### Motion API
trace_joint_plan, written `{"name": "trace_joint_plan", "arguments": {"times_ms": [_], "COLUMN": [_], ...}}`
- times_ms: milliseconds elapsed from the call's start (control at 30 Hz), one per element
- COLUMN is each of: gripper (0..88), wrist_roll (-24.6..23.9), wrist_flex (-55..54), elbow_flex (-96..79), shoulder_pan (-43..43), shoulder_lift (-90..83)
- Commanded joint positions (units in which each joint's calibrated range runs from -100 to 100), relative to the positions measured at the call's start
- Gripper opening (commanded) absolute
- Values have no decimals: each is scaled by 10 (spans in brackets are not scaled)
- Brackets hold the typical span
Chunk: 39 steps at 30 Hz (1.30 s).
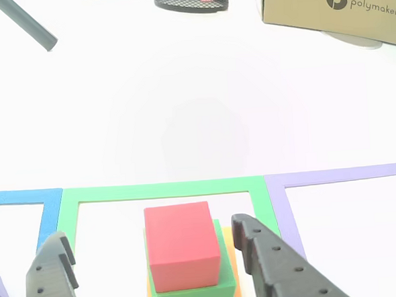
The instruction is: Tower of hanoi
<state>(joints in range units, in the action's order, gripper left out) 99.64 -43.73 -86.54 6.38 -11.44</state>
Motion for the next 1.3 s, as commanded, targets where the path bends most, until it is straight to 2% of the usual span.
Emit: {"name": "trace_joint_plan", "arguments": {"times_ms": [0,967,1267], "gripper": [237,50,32], "wrist_roll": [4,4,4], "wrist_flex": [-12,-14,3], "elbow_flex": [1,3,7], "shoulder_pan": [-16,-36,-49], "shoulder_lift": [-3,3,-27]}}
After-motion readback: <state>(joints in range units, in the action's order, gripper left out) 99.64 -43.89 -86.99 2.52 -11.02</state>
